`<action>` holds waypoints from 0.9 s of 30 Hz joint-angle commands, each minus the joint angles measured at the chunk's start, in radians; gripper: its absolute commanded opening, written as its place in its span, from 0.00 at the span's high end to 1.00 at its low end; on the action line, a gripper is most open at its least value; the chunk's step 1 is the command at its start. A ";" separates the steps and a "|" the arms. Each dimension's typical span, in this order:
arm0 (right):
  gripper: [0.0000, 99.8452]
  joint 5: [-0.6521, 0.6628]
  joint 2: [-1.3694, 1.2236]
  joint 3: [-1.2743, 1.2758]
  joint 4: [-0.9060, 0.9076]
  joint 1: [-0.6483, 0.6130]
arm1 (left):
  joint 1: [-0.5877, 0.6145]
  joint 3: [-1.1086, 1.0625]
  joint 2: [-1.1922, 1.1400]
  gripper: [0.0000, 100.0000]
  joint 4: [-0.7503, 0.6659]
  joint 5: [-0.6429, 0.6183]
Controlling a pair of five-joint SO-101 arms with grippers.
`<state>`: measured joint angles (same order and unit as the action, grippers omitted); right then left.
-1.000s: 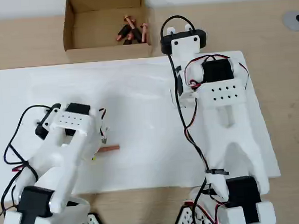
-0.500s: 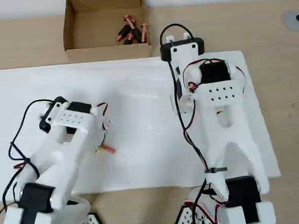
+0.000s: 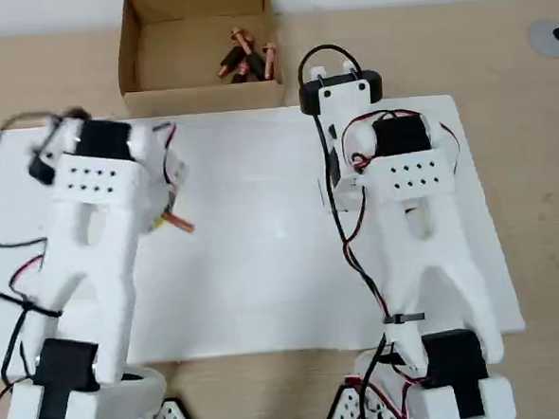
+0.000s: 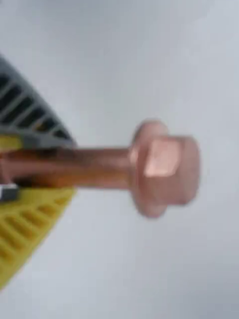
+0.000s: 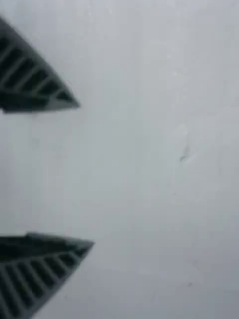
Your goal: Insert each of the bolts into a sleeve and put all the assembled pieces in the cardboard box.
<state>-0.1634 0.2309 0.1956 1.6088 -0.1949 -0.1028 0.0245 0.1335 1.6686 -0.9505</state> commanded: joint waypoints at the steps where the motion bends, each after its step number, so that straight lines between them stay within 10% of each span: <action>1: 0.79 -0.009 0.047 -0.001 -0.006 0.021 | 0.052 0.084 0.007 0.99 0.035 0.150; 11: 0.79 -0.011 0.045 -0.001 -0.072 0.021 | 0.124 0.061 0.015 0.99 0.009 1.261; 27: 0.79 -0.005 0.044 -0.005 -0.255 0.021 | 0.229 -0.344 -0.188 0.99 -0.474 1.376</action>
<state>-0.1634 0.2309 0.1956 1.3863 -0.1949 0.1412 -0.2992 -0.0460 1.2559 0.4227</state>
